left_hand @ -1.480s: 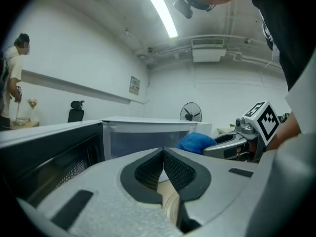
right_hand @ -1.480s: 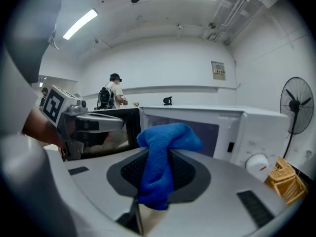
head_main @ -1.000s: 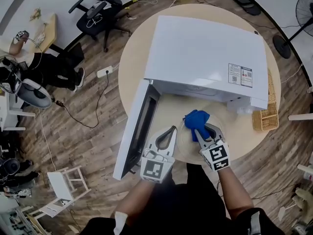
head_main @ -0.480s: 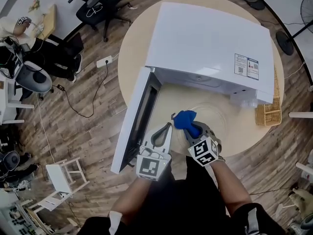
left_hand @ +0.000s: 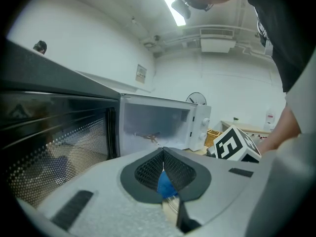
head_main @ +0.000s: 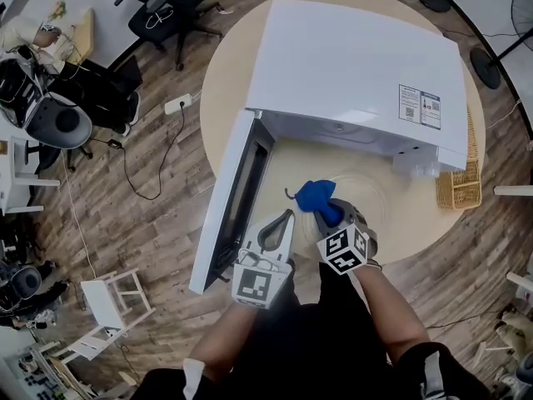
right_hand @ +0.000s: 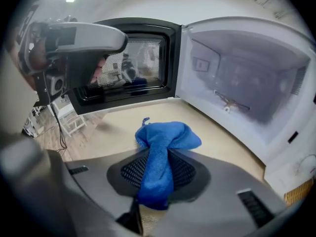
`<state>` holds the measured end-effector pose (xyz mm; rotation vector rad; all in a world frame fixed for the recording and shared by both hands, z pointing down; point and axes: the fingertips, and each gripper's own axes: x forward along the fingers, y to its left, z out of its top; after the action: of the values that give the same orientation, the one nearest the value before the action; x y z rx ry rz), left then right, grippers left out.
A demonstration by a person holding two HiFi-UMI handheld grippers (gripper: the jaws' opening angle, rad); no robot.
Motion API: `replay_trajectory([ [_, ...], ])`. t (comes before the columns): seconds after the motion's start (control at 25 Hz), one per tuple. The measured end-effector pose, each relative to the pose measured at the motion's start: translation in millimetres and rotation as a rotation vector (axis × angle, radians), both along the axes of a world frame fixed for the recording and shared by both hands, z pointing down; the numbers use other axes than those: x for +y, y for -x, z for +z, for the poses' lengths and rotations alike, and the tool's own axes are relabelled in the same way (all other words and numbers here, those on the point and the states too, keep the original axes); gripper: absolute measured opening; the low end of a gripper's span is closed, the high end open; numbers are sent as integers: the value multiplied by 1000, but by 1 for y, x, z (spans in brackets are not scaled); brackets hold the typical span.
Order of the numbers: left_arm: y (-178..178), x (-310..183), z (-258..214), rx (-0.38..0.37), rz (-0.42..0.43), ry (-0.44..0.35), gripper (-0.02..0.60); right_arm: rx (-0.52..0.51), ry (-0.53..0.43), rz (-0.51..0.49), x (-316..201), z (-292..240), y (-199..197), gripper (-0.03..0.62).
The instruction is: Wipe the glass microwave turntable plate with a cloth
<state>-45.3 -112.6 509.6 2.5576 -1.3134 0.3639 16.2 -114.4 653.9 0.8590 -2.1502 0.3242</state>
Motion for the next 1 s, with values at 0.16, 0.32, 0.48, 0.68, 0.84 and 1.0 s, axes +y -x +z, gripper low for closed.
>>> replay_trajectory([
  [0.16,-3,2,1,2,7,12,6,30,-16,68,-12,0,-17,92],
  [0.32,-9,3,3,3,37,18,6,55,-48,146,-25,0,-39,91],
  [0.48,-17,4,2,13,60,8,6,79,-56,211,-33,0,-61,91],
  [0.68,-20,5,1,5,73,5,6,94,-59,288,-39,0,-88,91],
  [0.84,-20,6,3,-6,82,2,6,118,-65,341,-42,0,-114,91],
  [1.0,-19,6,4,-1,75,14,6,137,-71,383,-43,0,-132,91],
])
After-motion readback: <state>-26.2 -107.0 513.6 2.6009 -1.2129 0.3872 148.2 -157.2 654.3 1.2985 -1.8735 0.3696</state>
